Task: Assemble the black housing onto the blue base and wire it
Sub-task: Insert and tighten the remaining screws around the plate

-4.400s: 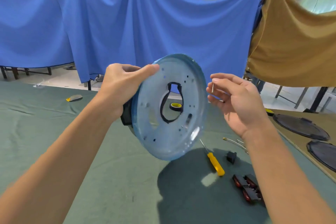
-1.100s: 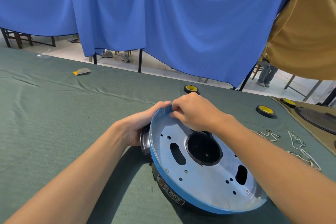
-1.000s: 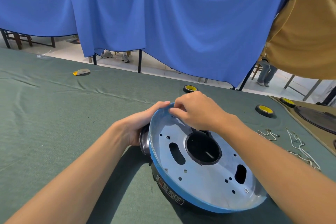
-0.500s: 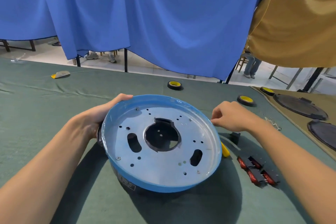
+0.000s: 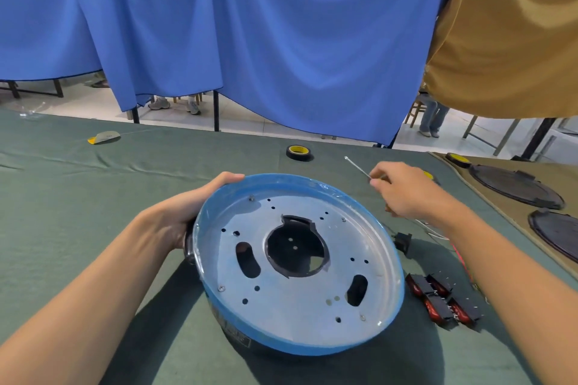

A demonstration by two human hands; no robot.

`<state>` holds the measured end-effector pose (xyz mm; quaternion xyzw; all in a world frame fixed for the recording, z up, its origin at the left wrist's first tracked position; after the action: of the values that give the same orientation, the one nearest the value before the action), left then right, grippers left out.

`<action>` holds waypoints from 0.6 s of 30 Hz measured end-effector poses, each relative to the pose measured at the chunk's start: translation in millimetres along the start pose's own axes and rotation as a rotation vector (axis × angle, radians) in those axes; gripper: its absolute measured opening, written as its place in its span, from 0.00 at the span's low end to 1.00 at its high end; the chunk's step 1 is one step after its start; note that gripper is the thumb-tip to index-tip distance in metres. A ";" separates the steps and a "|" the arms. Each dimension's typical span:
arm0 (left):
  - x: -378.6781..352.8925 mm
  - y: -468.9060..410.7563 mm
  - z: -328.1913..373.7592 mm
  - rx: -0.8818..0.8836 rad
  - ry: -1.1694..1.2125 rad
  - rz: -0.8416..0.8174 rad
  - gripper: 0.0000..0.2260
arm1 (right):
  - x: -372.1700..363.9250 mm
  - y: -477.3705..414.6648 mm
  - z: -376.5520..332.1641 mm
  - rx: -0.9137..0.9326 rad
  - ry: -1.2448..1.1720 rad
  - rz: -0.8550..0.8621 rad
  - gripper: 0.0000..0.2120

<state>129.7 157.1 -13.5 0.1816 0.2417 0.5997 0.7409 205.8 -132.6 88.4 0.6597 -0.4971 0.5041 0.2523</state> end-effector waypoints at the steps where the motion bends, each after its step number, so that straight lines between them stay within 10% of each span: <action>1: -11.7 0.5 2.6 -0.001 -0.011 -0.045 0.25 | 6.7 -1.1 -5.1 0.029 0.013 0.039 0.09; 18: -28.6 -15.2 -6.8 0.060 0.051 -0.041 0.27 | 13.9 -11.0 -124.7 0.413 -0.465 0.279 0.11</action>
<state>133.2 125.7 -23.5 0.1834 0.2823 0.5812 0.7408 164.1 -30.0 148.5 0.7197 -0.5141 0.4600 -0.0781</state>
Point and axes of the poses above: each hand's wrist, its own y-axis away from the middle knuckle, its own x-axis out of the back of the hand, z = x × y, the point moved 8 cm from there along -y, towards the middle knuckle, and after that the axes turned 11 degrees about x, right-handed, at the moved point
